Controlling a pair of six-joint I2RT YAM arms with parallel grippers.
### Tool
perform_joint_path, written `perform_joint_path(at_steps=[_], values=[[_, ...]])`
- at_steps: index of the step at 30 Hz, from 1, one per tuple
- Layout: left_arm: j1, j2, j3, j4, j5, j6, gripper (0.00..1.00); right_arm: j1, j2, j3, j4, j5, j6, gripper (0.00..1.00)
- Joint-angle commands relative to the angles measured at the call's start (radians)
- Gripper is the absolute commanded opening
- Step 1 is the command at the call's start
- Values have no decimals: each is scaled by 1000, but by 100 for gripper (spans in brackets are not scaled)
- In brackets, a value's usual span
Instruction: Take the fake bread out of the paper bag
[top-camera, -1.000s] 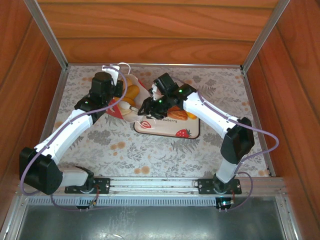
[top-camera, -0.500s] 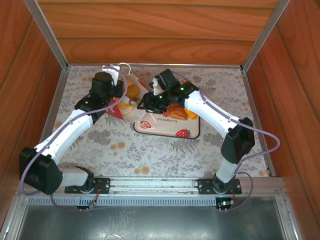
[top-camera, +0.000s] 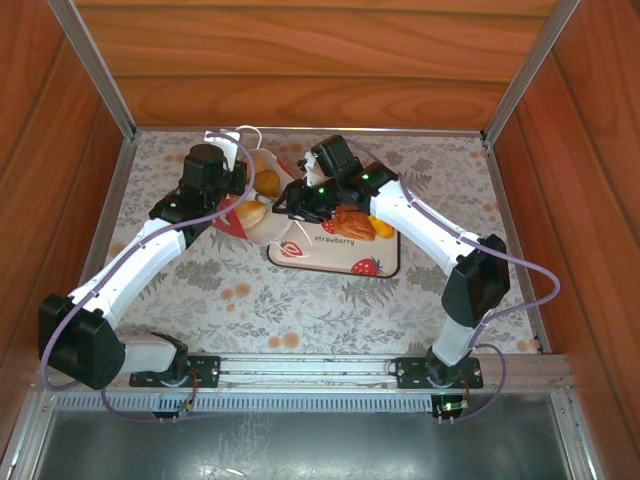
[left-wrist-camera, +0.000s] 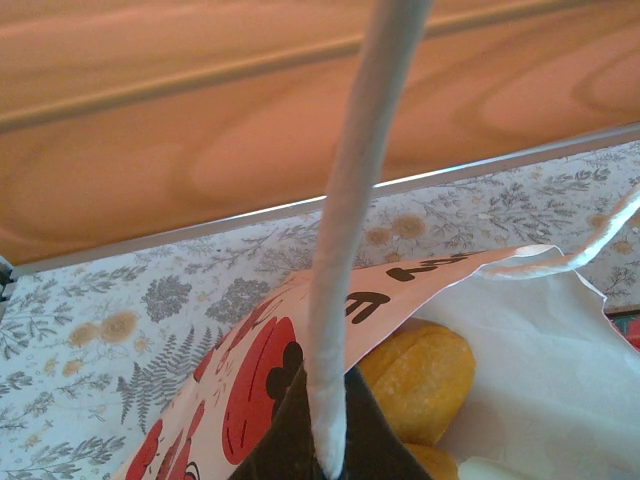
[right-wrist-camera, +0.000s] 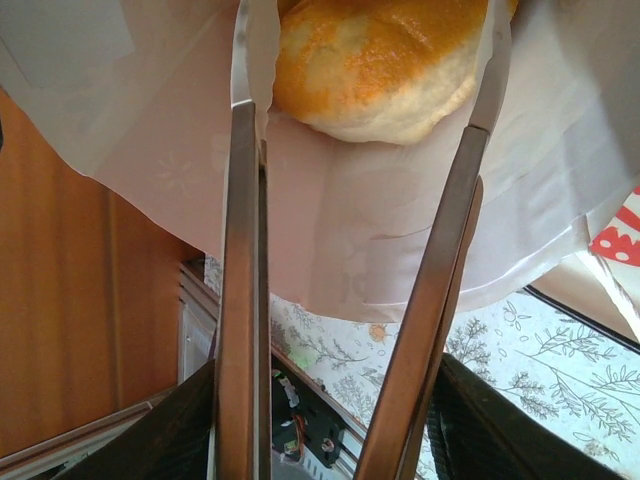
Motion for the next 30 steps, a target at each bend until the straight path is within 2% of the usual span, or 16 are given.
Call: perform_joint_path(at_steps=[1, 6, 15, 24, 27, 30], values=[[-16, 4, 19, 19, 14, -8, 0, -7, -10, 41, -43, -3, -32, 54], [-18, 4, 16, 21, 12, -6, 0, -7, -22, 36, -103, 36, -39, 55], [-19, 4, 19, 22, 9, -6, 0, 2, 10, 18, -60, -47, -33, 55], [-20, 4, 21, 25, 6, -5, 0, 7, 48, 35, -59, -64, -35, 54], [-20, 4, 21, 25, 6, -5, 0, 7, 56, 42, -70, -61, -40, 52], [-21, 1, 21, 25, 5, -2, 0, 7, 57, 43, -75, -52, -47, 43]])
